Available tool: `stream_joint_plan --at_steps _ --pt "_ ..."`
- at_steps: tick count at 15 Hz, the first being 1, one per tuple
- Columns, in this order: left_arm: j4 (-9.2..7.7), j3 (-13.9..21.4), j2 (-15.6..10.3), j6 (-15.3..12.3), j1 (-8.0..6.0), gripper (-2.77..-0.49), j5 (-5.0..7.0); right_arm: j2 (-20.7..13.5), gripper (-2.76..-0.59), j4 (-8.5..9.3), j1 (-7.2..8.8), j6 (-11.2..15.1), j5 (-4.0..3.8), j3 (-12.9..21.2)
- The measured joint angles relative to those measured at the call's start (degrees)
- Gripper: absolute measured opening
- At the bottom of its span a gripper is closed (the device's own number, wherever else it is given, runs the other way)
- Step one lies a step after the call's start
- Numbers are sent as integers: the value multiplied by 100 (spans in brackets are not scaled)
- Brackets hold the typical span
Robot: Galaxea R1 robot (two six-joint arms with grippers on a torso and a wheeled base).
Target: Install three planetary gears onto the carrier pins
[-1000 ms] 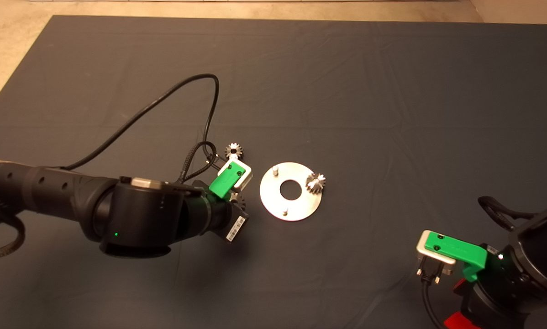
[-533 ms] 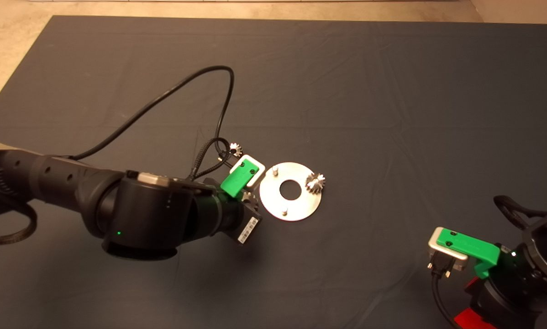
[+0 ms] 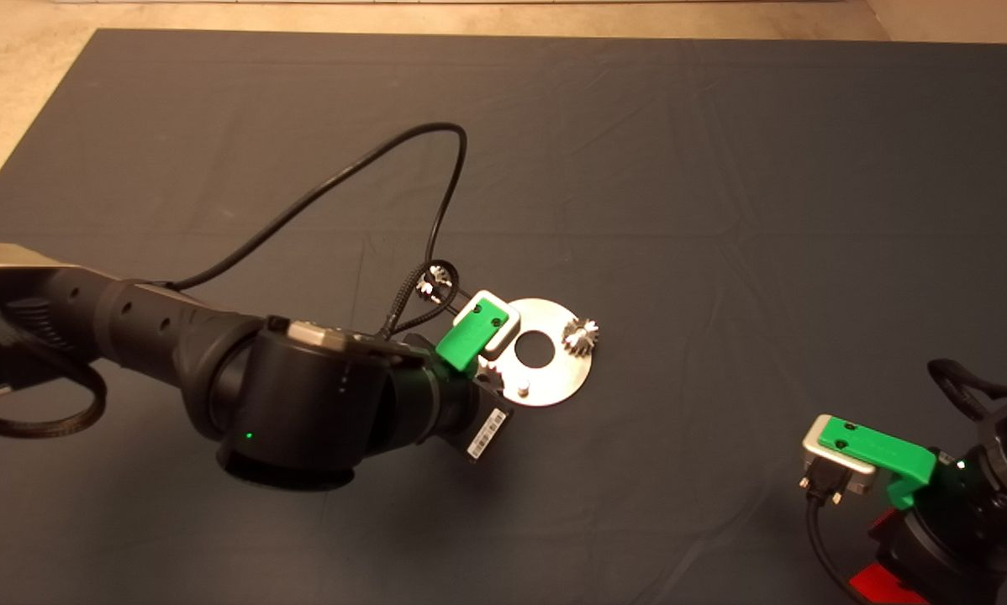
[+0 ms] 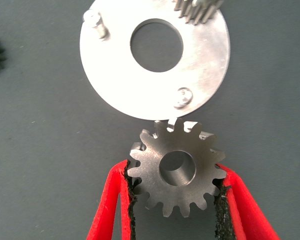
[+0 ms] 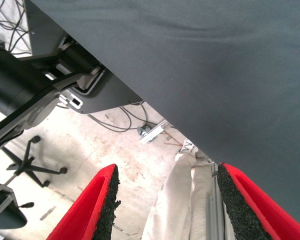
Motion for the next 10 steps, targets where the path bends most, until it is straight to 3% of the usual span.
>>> stream_joint_plan --at_steps 6,10 --pt "-38 -302 482 -33 -29 -256 0 -90 -191 1 0 -1 -2 0" --pt "-38 -477 645 -30 -29 -256 0 -113 -191 2 0 -1 -1 0"
